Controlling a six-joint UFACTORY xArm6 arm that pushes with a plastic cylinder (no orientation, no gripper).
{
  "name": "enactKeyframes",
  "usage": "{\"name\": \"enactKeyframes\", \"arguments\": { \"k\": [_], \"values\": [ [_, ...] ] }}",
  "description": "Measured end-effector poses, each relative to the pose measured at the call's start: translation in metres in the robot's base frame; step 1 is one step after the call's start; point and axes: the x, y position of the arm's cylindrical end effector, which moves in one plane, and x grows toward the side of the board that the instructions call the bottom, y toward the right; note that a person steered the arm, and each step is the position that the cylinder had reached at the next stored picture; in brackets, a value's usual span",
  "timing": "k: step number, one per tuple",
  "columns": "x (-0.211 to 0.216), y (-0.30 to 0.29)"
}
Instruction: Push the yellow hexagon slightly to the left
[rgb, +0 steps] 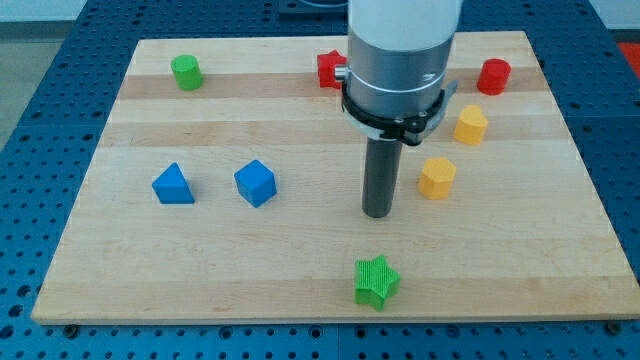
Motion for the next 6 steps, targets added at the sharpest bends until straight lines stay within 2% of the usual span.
{"name": "enactKeyframes", "arguments": {
  "k": [1,2,3,4,6],
  "values": [
    [0.0,-0.003],
    [0.0,0.024],
    [0.004,0.129],
    [0.004,0.129],
    [-0.041,0.081]
  ]
}}
